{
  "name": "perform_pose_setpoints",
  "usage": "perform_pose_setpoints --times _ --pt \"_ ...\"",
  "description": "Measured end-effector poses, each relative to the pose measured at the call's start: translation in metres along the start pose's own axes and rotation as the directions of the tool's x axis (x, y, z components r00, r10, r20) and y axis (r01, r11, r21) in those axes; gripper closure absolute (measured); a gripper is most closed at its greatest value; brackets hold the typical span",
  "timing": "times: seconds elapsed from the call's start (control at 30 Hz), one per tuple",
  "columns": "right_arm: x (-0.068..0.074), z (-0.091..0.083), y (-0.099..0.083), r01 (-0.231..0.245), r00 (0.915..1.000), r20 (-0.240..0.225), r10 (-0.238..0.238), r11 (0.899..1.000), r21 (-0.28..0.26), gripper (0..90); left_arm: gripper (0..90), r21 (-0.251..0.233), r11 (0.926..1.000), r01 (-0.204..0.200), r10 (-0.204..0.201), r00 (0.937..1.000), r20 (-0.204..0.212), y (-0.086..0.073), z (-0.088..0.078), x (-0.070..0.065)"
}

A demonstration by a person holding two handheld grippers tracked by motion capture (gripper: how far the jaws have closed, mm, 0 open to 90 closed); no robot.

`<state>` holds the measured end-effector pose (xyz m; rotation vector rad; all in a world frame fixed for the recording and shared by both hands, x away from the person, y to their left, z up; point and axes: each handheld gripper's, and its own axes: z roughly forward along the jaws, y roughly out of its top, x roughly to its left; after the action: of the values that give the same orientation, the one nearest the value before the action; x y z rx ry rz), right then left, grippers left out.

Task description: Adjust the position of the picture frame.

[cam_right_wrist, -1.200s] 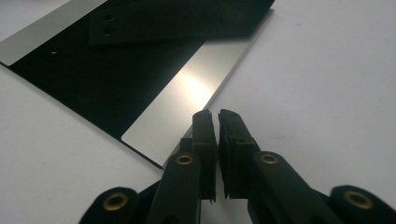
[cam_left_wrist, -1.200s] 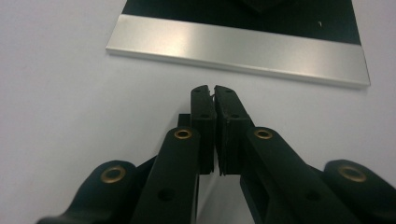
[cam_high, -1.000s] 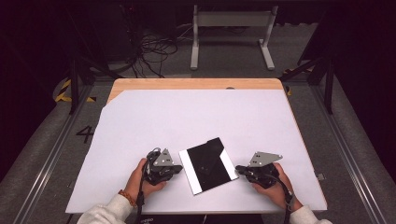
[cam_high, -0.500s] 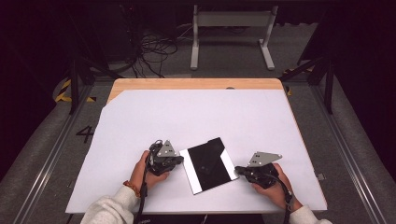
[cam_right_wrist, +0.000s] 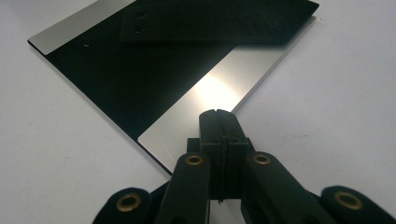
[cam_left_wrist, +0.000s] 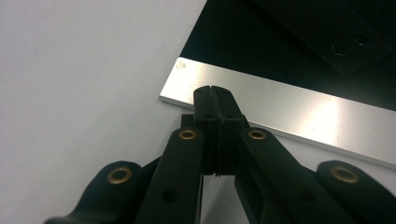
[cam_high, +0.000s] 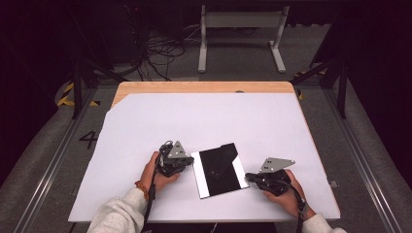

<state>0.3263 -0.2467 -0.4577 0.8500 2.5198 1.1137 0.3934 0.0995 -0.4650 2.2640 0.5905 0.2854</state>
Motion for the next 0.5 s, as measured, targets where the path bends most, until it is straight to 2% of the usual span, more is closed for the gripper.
perform_pose_setpoints --times 0.1,0.3,0.4,0.5 --pt "0.001 0.0 0.0 0.009 0.9999 0.013 -0.009 1.0 0.0 90.0 90.0 0.001 0.9996 0.027 -0.027 0.9994 -0.02 0.004 0.004 0.005" --pt "0.003 0.0 -0.001 0.013 0.9996 0.025 -0.013 1.0 -0.003 90.0 90.0 -0.006 0.9998 0.02 -0.02 0.9993 -0.03 0.005 0.006 0.007" --pt "0.003 0.0 -0.001 0.01 0.9996 0.026 -0.01 1.0 -0.003 90.0 88.3 -0.016 0.9995 0.028 -0.028 0.9996 -0.003 0.004 0.003 0.006" --pt "0.004 -0.001 -0.001 0.016 0.9994 0.029 -0.016 1.0 0.001 90.0 86.4 -0.042 0.9991 0.002 -0.001 0.9999 0.012 0.007 -0.007 -0.006"
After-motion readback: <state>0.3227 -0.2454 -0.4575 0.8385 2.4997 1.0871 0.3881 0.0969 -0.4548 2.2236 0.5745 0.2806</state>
